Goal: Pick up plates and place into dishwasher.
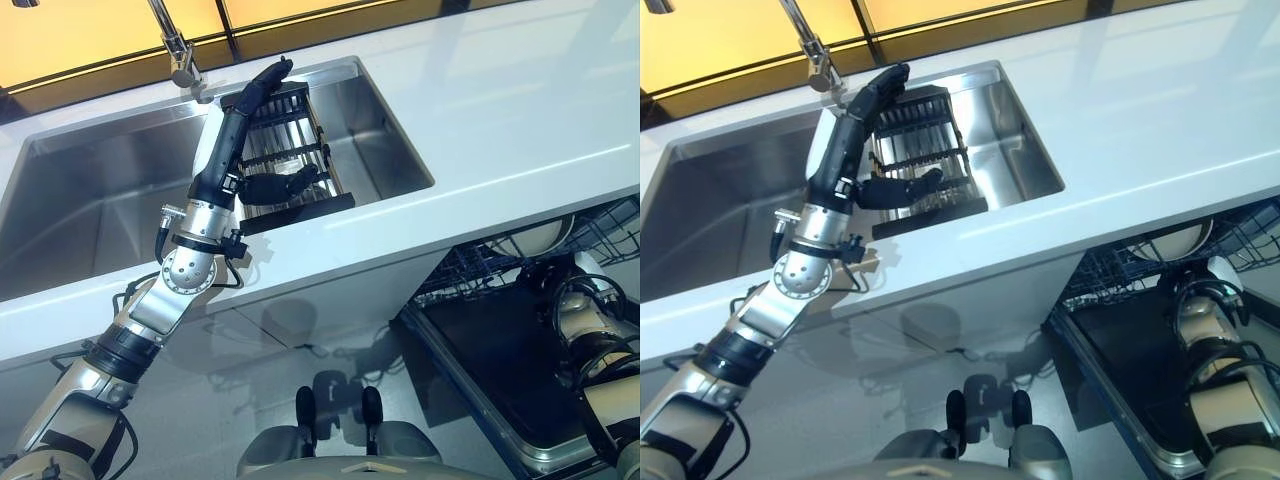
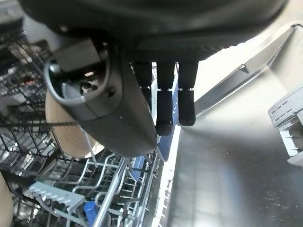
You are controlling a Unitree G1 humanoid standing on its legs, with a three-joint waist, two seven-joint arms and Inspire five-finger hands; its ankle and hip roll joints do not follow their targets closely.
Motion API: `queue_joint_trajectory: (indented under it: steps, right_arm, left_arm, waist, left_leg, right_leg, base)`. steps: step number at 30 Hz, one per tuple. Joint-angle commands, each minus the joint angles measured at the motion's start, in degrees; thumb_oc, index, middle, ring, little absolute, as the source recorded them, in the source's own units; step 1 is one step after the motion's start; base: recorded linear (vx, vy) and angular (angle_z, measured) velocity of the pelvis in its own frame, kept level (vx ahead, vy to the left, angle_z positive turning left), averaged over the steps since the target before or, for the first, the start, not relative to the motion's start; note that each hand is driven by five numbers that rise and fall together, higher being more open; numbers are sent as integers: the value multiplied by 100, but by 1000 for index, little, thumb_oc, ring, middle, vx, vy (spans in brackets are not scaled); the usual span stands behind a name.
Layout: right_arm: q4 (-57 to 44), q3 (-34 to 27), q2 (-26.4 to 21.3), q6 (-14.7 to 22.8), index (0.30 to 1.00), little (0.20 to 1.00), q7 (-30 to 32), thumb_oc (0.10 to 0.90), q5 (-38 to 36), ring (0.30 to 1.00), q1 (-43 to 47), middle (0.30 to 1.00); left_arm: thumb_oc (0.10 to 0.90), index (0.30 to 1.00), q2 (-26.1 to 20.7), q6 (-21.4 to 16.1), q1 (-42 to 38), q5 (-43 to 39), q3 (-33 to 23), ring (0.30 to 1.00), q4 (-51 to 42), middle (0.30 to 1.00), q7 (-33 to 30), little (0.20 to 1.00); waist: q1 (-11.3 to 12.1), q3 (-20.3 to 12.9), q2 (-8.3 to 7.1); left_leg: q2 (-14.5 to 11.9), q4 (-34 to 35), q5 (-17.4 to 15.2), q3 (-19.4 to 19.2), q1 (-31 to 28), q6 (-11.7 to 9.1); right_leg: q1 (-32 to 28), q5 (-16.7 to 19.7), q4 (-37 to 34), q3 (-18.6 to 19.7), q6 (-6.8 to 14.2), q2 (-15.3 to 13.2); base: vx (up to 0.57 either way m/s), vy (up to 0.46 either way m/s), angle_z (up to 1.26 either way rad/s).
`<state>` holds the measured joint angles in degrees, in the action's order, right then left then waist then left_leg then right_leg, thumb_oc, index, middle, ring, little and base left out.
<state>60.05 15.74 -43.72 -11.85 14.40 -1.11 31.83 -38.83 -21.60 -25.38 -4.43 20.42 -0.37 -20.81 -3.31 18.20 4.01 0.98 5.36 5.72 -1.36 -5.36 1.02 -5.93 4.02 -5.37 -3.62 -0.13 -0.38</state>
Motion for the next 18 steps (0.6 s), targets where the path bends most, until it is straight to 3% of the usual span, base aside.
queue_joint_trajectory:
  steps: [1, 10, 18]
  right_arm:
    - [-1126, -258, -190, 1372, 300, 200, 861, 100, -142, 300, 1200, 300]
    - [-1131, -192, -406, 1472, 300, 200, 969, 100, -38, 300, 1582, 300]
    - [-1189, -240, -377, 1386, 300, 200, 721, 100, 363, 300, 1179, 300]
  left_arm:
    - [800, 900, 38, -646, -578, 132, -180, 900, -53, 900, -343, 900]
    - [800, 900, 5, -810, -528, 77, -202, 900, 100, 900, -355, 900]
    - [800, 900, 36, -881, -435, -37, -228, 900, 69, 900, -218, 900]
  waist:
    - [295, -358, -121]
    - [362, -460, -176]
    - [327, -573, -276]
  left_leg:
    - [379, -36, -1038, 203, -240, 235]
    - [395, -36, -1018, 274, -187, 210]
    - [380, -36, -1074, 206, -274, 244]
  right_leg:
    - [-217, -541, 37, 54, -40, 307]
    - [-184, -573, 37, -18, -34, 311]
    - [-243, -588, 37, 12, -23, 335]
  base:
    - [0, 0, 0]
    - [-5, -4, 4]
    - [3, 0, 1]
